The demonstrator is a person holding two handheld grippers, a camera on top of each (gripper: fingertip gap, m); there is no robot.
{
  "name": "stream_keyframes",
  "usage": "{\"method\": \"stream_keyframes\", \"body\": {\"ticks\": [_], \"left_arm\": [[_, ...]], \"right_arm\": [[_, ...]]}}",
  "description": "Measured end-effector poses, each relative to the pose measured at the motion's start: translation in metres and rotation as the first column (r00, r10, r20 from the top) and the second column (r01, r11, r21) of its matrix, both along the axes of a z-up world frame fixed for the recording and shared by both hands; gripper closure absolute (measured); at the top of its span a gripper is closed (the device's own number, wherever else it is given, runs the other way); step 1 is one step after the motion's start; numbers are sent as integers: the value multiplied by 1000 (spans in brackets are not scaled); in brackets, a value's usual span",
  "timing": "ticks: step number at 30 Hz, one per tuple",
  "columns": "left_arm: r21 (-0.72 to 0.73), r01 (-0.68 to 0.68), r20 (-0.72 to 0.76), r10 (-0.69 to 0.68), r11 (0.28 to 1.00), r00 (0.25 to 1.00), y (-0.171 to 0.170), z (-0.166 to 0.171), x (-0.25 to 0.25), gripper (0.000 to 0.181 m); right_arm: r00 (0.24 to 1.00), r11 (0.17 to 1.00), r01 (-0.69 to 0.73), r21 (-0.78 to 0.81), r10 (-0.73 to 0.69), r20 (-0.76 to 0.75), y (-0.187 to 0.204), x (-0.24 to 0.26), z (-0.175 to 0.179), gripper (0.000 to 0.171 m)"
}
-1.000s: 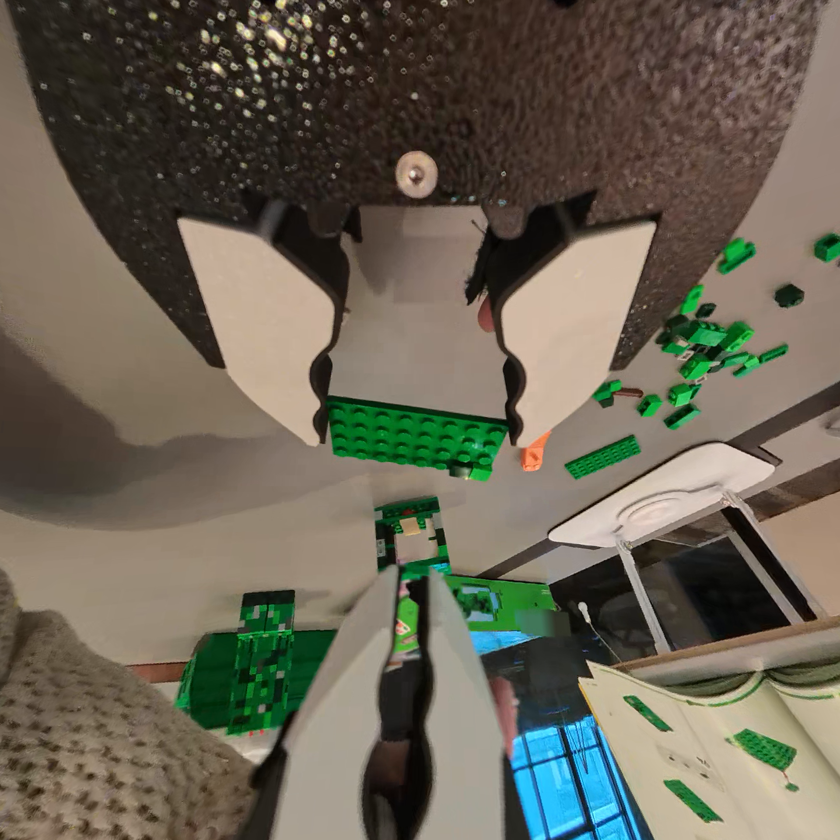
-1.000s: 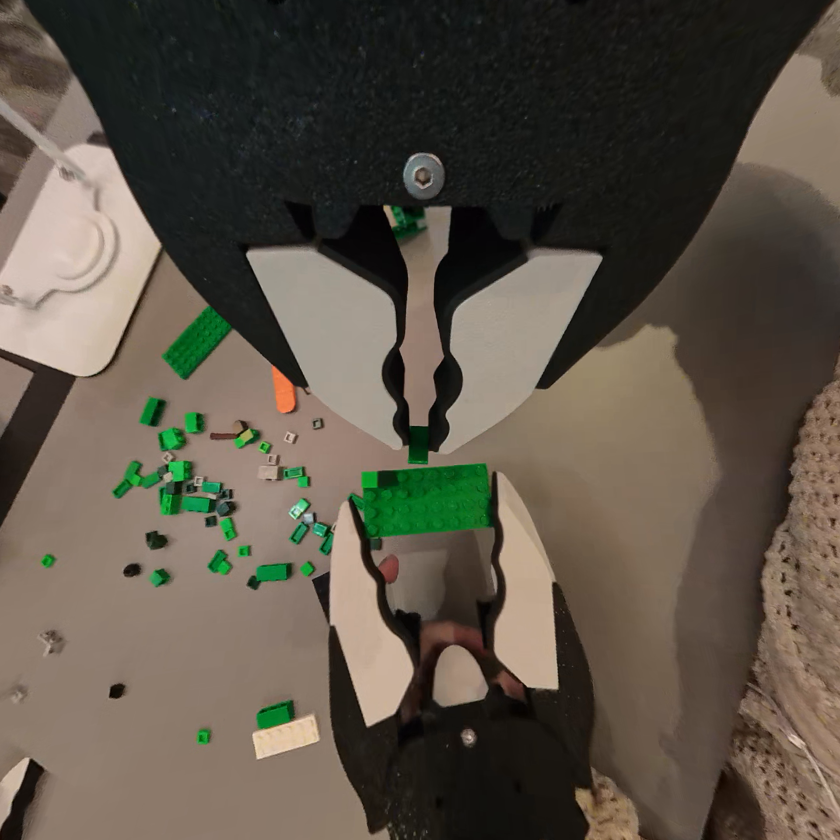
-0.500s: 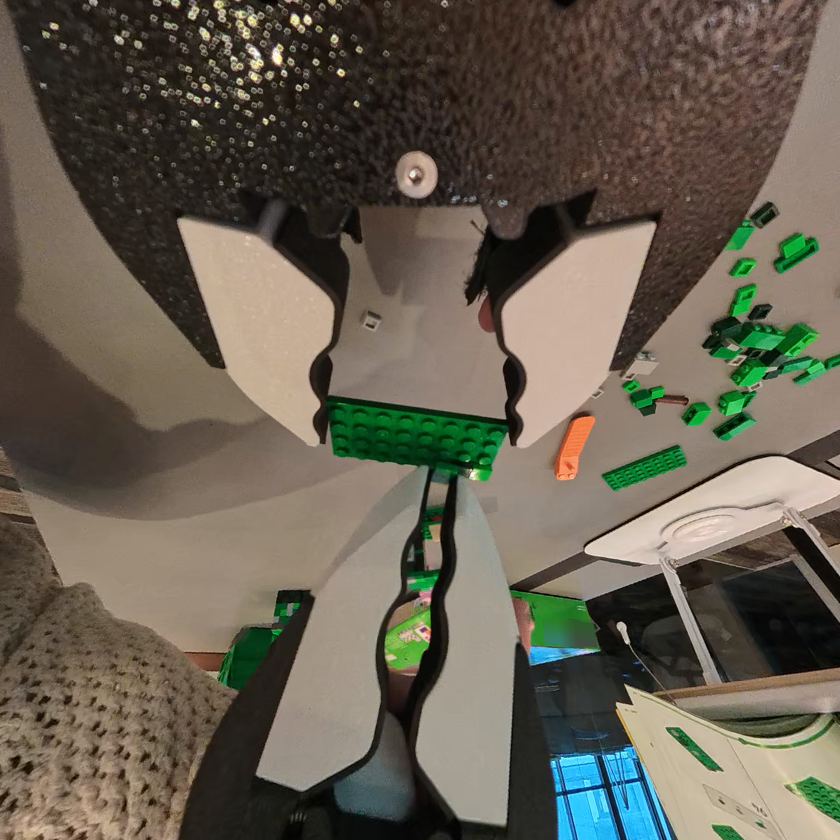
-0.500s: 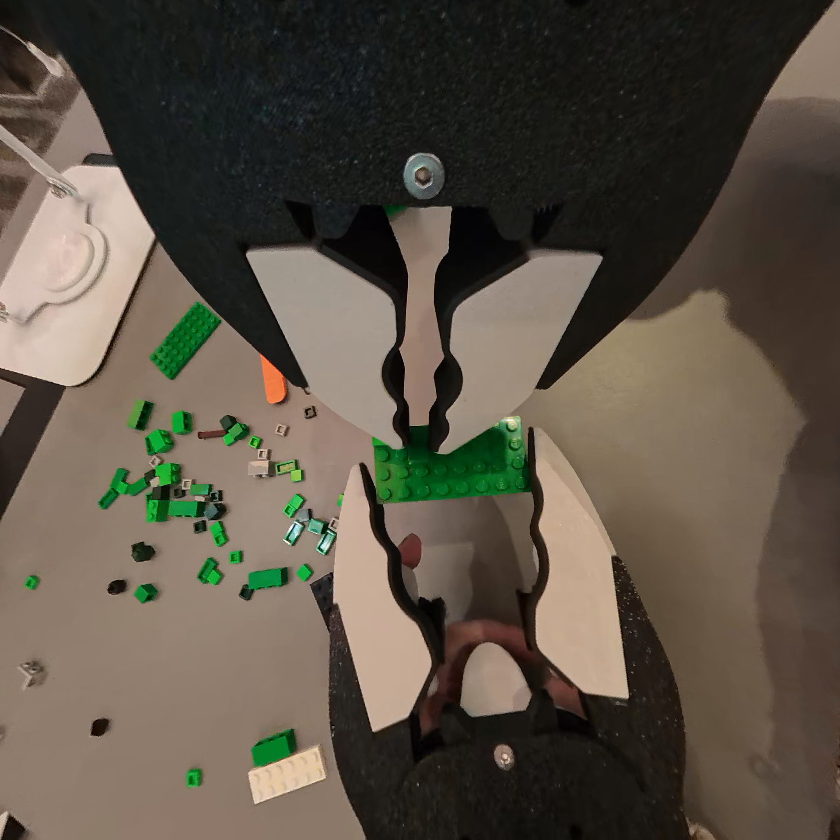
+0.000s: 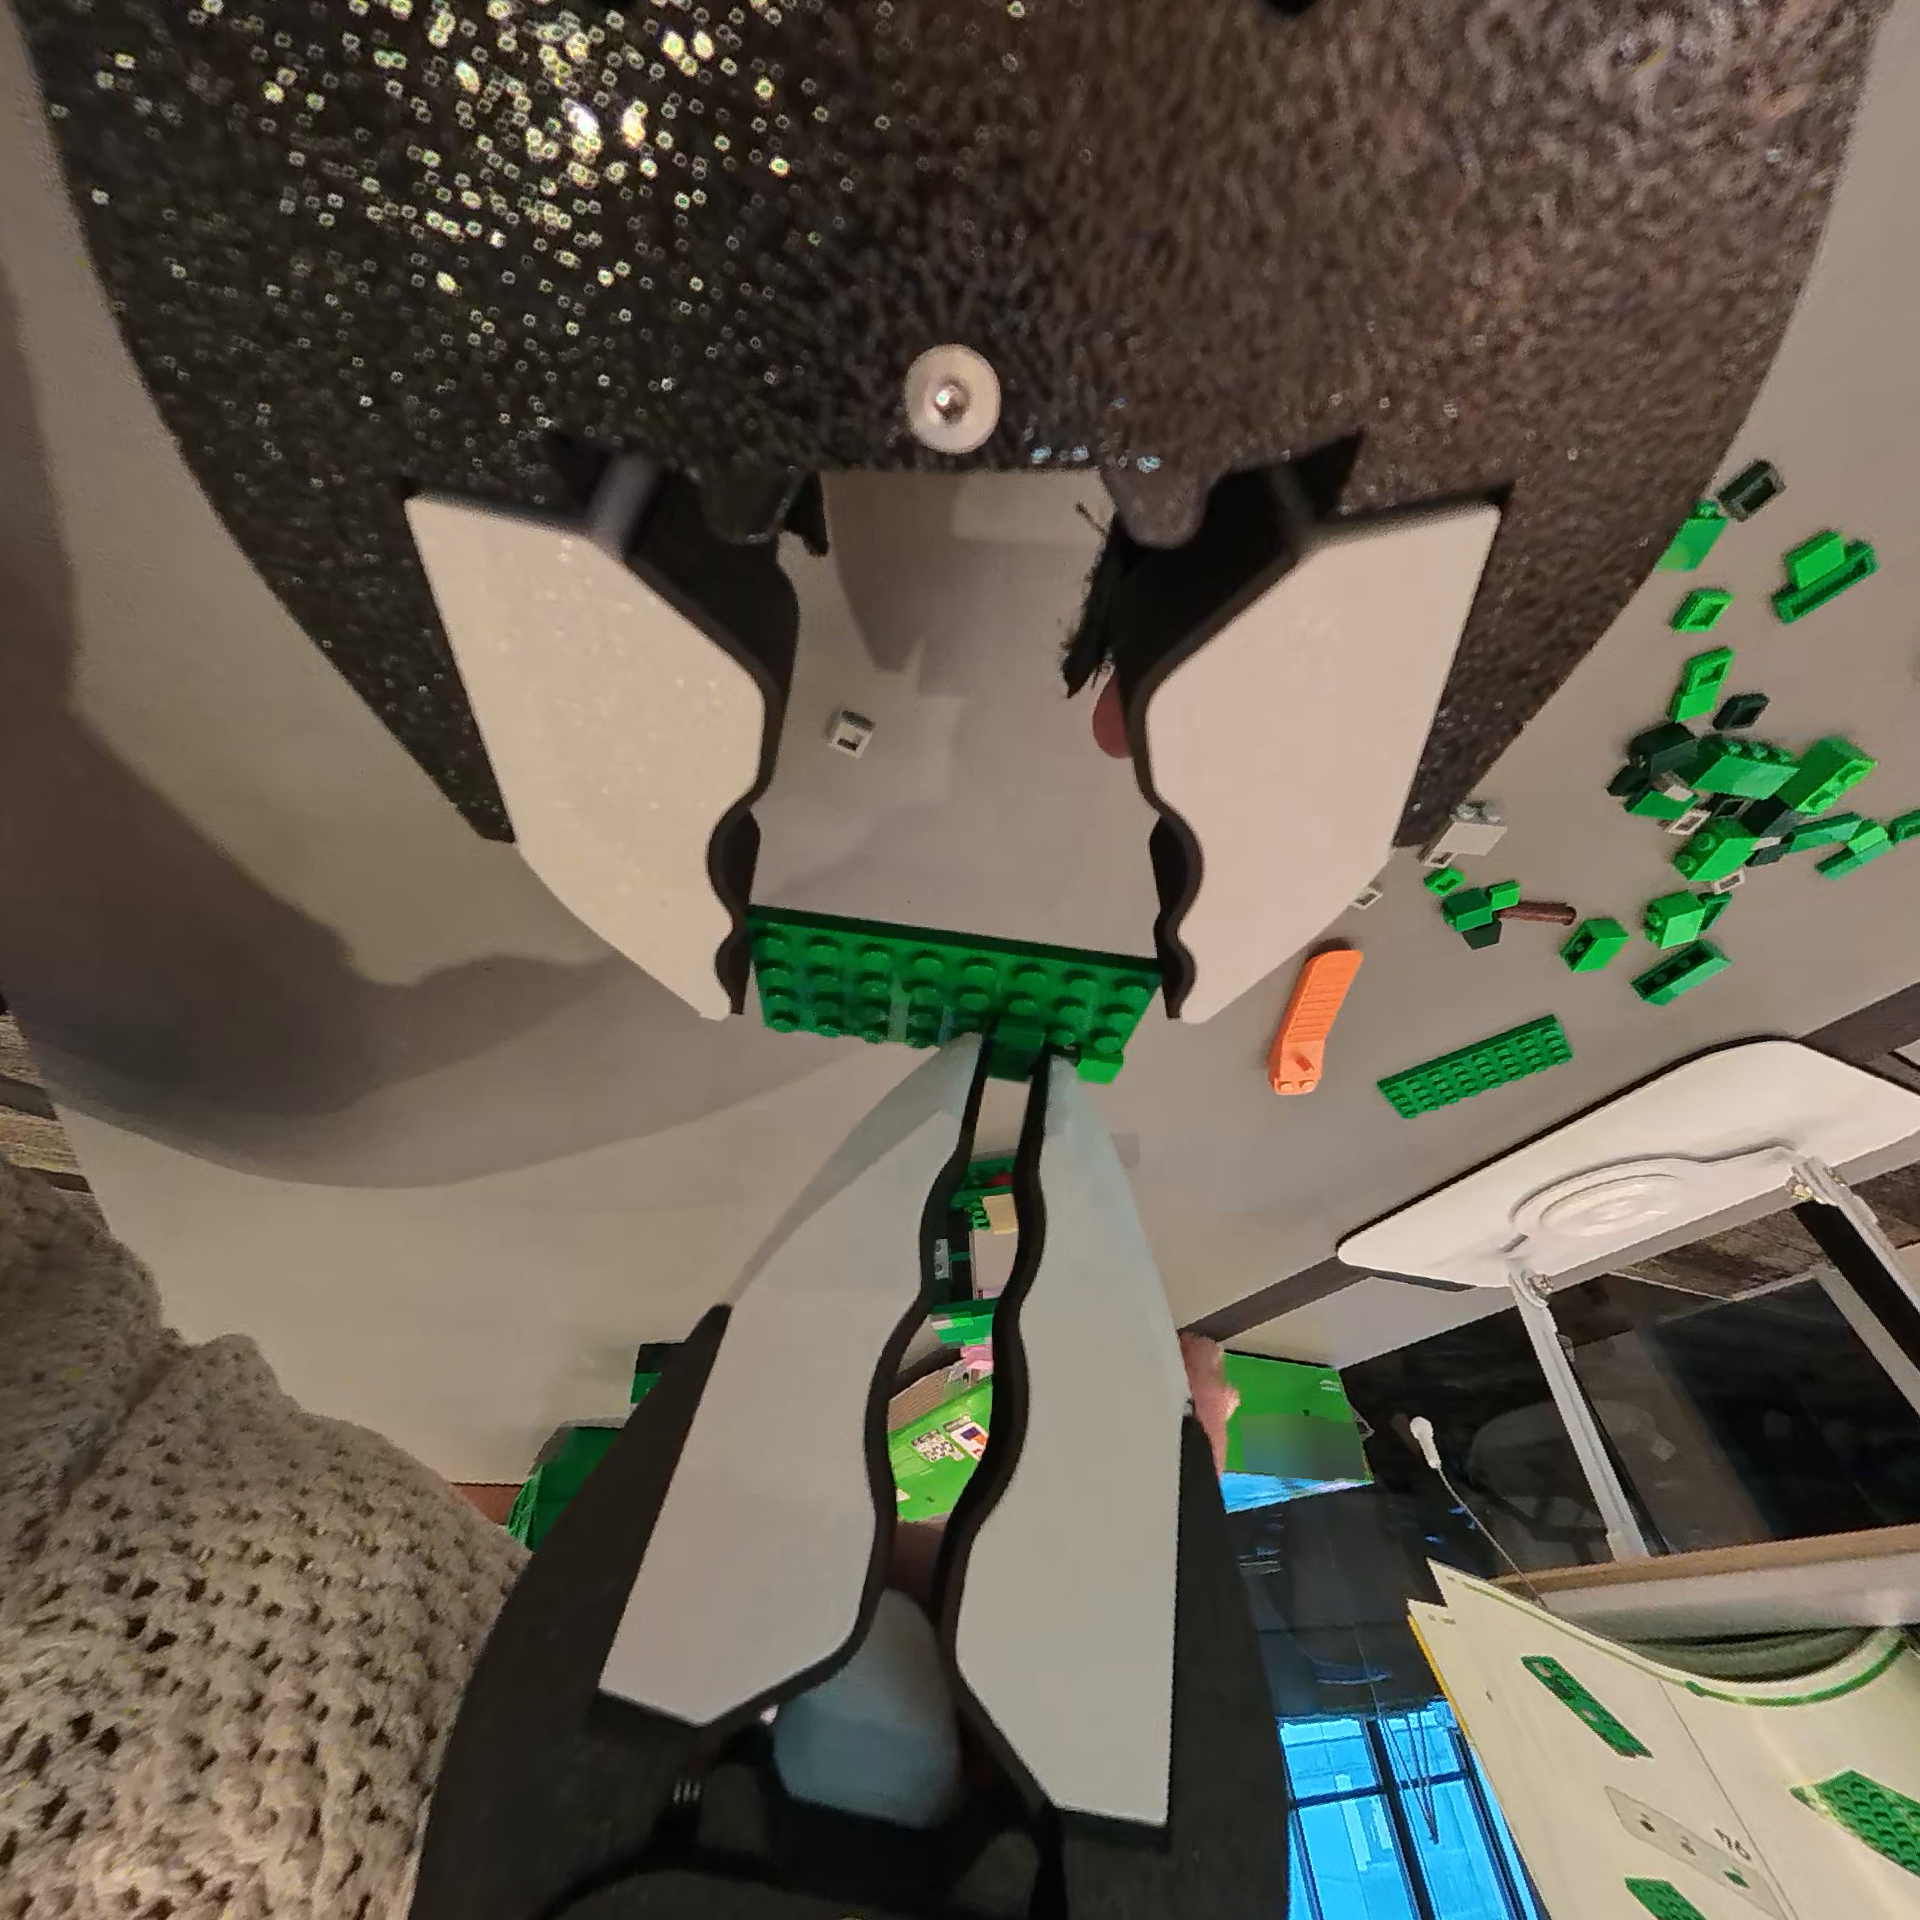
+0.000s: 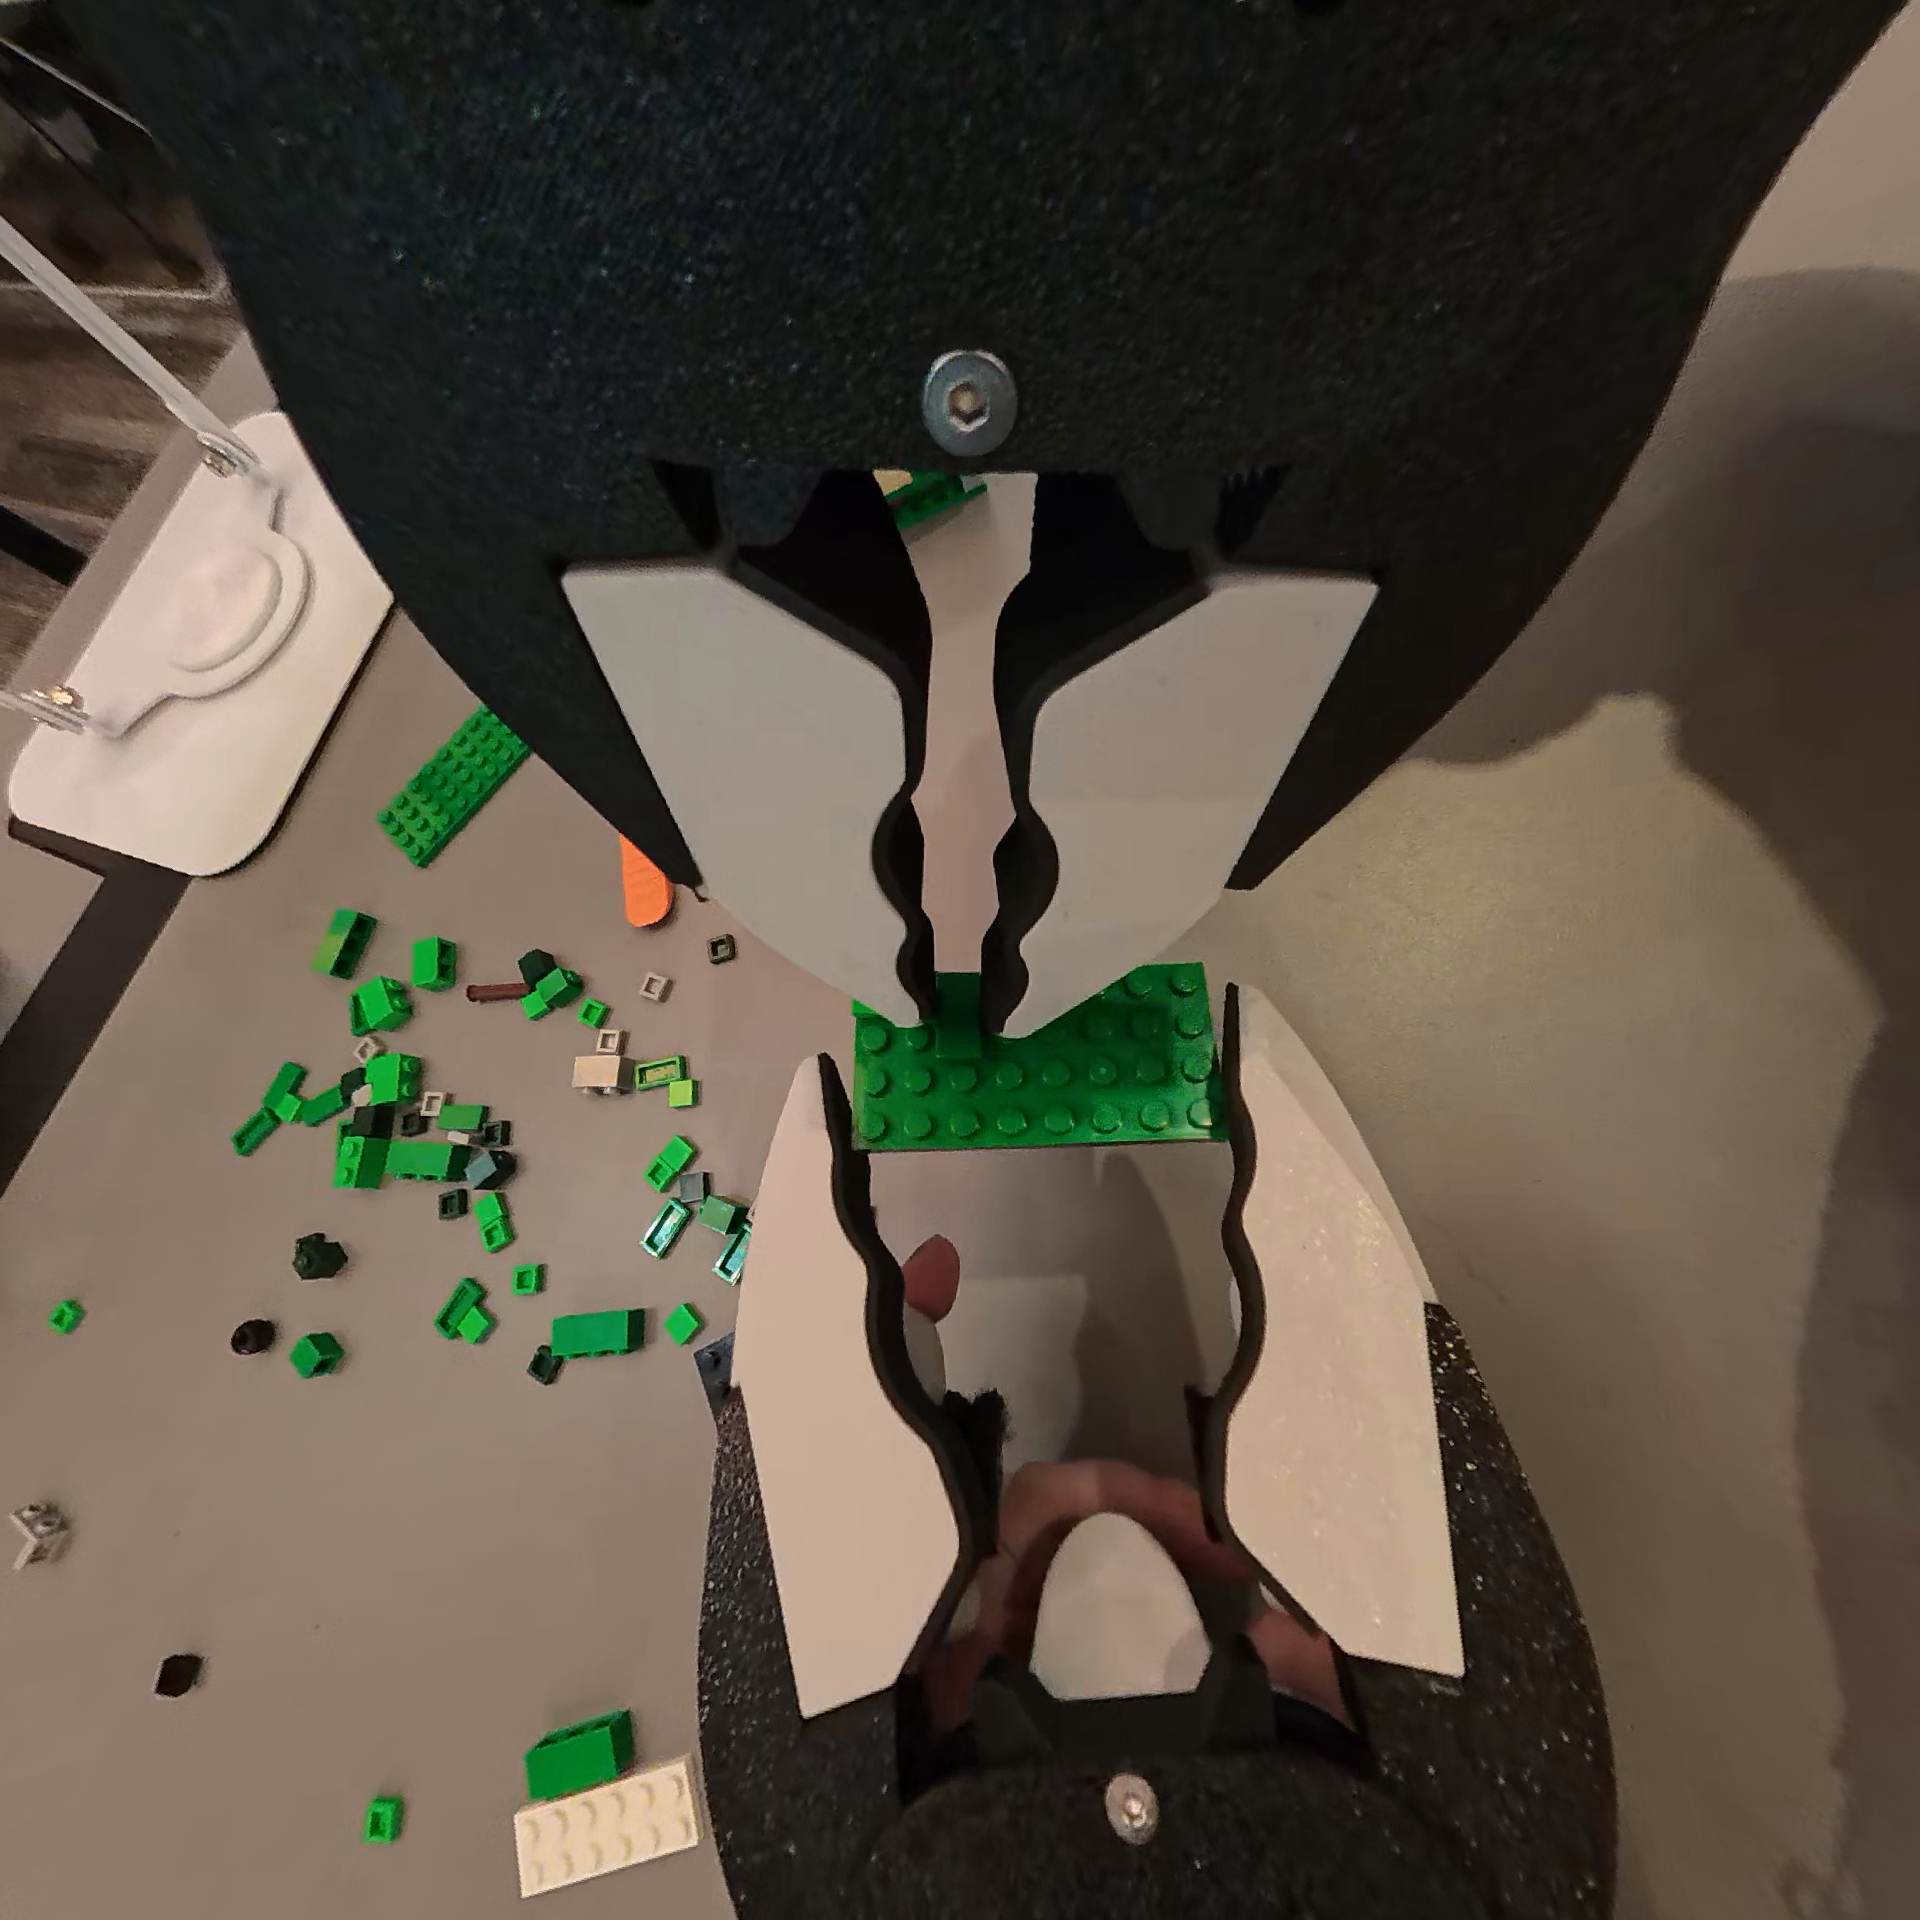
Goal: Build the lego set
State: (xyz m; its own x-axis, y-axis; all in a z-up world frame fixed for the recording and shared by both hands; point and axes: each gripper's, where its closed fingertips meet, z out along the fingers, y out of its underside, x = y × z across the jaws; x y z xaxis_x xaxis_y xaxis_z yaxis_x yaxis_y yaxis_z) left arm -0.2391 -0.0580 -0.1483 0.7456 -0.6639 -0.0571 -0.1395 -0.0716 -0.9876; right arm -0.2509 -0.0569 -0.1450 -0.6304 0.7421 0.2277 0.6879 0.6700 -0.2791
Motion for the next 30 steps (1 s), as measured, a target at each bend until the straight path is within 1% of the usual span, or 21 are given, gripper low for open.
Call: {"method": "stream_keyframes", "body": {"ticks": [8,11,12,14,16,17,19,20,21,23,26,27,30], "left_arm": [[2,5,4,-5,1000,1000,0,1,0,107],[2,-2,7,2,1000,1000,1,1,-3,107],[1,-6,9,6,1000,1000,2,1,-5,107],[-7,-9,32,10,1000,999,4,2,-8,107],[-18,-5,65,6,1000,998,4,4,-9,107],[-22,-2,78,4,1000,997,4,5,-10,107],[-31,11,101,-8,999,995,4,6,-9,107],[-37,19,113,-15,999,994,3,6,-9,107],[-40,28,122,-23,999,992,3,6,-8,107],[-41,38,130,-32,998,991,2,7,-7,107],[-40,46,126,-40,998,991,1,7,-6,107],[-39,48,123,-42,998,992,1,7,-6,107],[-36,50,114,-45,998,992,0,6,-5,107]], "right_arm": [[999,999,15,28,-14,-36,4,3,7,154],[992,998,28,51,-21,-126,9,9,19,143],[985,996,53,78,-39,-168,13,11,23,139],[971,977,101,188,-56,-233,26,20,23,130],[944,944,76,320,35,-328,28,22,20,123],[918,921,65,384,96,-384,25,20,18,121],[834,840,31,541,277,-478,15,12,18,121],[793,794,18,607,358,-493,9,9,16,122],[770,762,26,647,397,-499,7,7,13,122],[735,720,63,691,435,-521,8,3,11,121],[676,730,97,676,451,-584,7,-3,14,129],[664,726,95,681,463,-587,6,-5,15,133],[659,710,89,698,484,-576,4,-10,11,138]]}}
